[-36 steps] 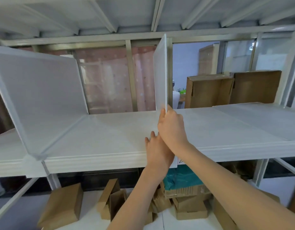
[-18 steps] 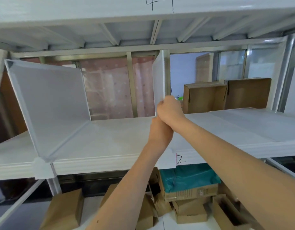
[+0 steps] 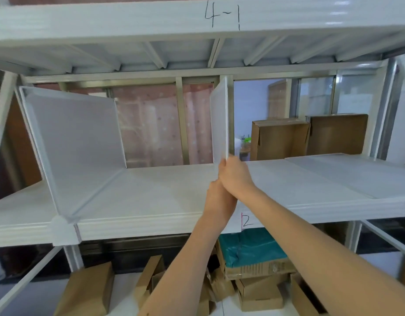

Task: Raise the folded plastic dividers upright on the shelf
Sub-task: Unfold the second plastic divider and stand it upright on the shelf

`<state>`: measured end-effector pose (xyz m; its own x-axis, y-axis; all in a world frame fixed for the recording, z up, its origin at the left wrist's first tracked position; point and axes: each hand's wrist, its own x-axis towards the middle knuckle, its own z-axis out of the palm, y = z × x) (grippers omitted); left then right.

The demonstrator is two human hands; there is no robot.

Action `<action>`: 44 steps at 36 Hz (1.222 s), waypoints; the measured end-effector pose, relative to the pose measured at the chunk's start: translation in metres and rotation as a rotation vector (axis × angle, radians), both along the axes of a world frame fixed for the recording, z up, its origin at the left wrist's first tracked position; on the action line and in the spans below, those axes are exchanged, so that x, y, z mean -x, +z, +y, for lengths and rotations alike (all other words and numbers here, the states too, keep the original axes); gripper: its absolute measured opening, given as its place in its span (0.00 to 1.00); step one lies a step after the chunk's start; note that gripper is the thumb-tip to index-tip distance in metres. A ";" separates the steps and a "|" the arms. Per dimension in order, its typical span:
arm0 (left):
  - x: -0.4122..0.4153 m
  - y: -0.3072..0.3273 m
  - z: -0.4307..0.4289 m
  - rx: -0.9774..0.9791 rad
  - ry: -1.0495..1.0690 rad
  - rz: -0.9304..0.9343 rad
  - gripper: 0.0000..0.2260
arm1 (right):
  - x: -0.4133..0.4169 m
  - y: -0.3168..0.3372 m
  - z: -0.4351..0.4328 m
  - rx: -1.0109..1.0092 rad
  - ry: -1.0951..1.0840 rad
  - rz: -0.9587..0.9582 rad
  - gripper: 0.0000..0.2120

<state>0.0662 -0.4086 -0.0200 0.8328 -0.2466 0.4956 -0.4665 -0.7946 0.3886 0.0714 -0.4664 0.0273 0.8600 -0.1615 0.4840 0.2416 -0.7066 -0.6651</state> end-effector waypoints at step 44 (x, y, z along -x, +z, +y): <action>0.030 -0.056 0.016 -0.235 0.141 -0.246 0.11 | 0.030 -0.066 -0.004 0.017 0.057 0.125 0.16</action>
